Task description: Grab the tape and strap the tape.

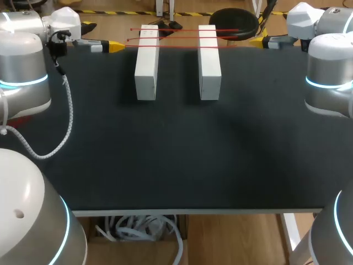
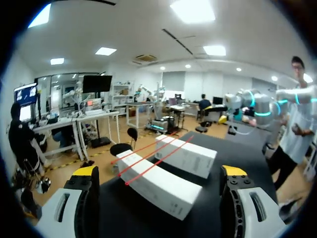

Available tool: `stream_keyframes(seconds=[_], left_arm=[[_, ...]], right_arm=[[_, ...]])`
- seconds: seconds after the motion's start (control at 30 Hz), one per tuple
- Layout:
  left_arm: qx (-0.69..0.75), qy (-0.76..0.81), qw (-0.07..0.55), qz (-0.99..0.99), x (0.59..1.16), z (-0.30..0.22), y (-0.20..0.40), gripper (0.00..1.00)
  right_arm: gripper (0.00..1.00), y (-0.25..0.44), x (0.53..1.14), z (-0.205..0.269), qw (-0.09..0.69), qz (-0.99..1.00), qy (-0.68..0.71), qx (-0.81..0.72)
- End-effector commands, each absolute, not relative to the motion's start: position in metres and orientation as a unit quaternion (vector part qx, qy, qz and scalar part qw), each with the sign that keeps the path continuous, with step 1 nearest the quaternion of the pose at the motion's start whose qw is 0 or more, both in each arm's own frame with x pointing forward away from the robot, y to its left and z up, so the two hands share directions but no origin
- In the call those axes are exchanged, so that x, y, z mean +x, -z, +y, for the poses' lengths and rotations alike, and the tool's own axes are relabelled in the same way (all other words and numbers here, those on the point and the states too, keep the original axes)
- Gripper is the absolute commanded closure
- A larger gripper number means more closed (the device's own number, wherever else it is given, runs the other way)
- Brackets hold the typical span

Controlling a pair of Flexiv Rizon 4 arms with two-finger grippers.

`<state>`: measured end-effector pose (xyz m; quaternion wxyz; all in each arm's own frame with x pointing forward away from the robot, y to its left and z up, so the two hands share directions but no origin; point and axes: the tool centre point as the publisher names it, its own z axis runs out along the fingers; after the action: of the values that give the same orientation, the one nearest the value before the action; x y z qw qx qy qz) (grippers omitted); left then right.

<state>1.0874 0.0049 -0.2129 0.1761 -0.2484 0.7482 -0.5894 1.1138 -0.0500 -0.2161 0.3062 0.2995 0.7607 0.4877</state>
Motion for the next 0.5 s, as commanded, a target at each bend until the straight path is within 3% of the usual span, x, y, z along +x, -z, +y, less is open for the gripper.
stream_keyframes(seconds=[0.03, 0.5], left_arm=[[-0.2, 0.603, 0.166, 0.754, 1.092, 0.005, 0.22, 0.0], [-0.135, 0.599, 0.172, 0.77, 1.105, -0.011, 0.251, 0.0]], right_arm=[[0.0, 0.216, 1.114, -0.05, 0.306, 0.761, -0.488, 0.3], [0.0, 0.216, 1.114, -0.05, 0.306, 0.761, -0.488, 0.3]])
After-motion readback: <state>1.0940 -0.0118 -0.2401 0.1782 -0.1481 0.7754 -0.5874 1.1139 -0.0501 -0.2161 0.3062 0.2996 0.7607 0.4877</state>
